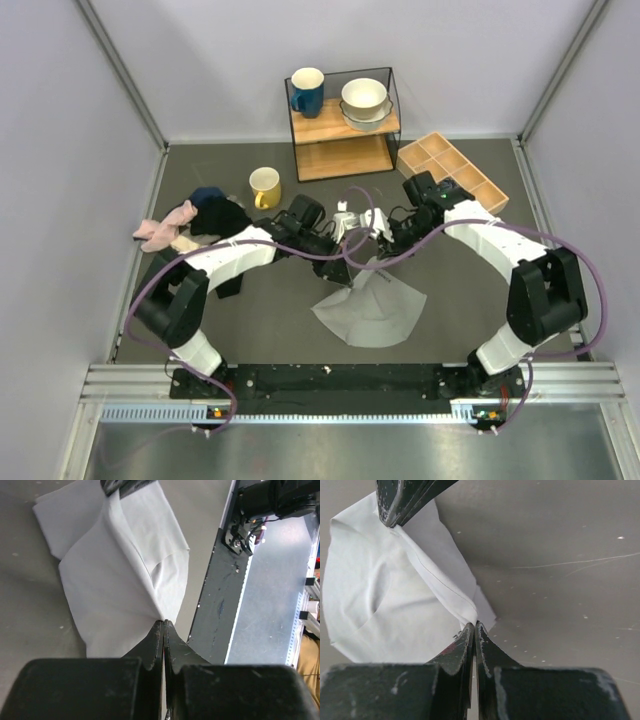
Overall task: Roll the underwear
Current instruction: Fold the underwear at the center of the board.
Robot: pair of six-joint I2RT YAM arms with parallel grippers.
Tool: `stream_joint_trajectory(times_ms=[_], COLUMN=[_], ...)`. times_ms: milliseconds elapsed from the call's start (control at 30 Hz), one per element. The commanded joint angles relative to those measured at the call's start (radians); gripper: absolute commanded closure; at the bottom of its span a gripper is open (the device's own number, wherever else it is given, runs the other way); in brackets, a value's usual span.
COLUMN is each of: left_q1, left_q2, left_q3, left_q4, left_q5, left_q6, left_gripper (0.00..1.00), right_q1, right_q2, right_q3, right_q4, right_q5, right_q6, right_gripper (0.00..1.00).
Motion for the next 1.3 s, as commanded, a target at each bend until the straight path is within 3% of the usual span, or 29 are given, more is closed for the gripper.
stream_joint_trajectory(times_ms=[0, 700, 1267], left_q1=[-0.059, -0.264, -0.307], left_q2=[-0.056, 0.050, 0.228], left_q3=[-0.009, -0.062, -0.002], left_q4=[0.090, 0.464, 0.494], left_q5=[0.007, -0.059, -0.098], left_q6=[-0.078, -0.397, -0.503], left_gripper=[1.00, 1.00, 1.00], right_q1=[-0.006, -0.093, -0.154], right_q2=[-0.081, -0.242, -0.231], right_q3=[-0.064, -0.250, -0.370], right_q4=[-0.017, -0.103, -0.109], right_q5=[-0.007, 0.030, 0.066], right_q6=[-0.056, -0.208, -0.306], right_gripper=[1.00, 1.00, 0.98])
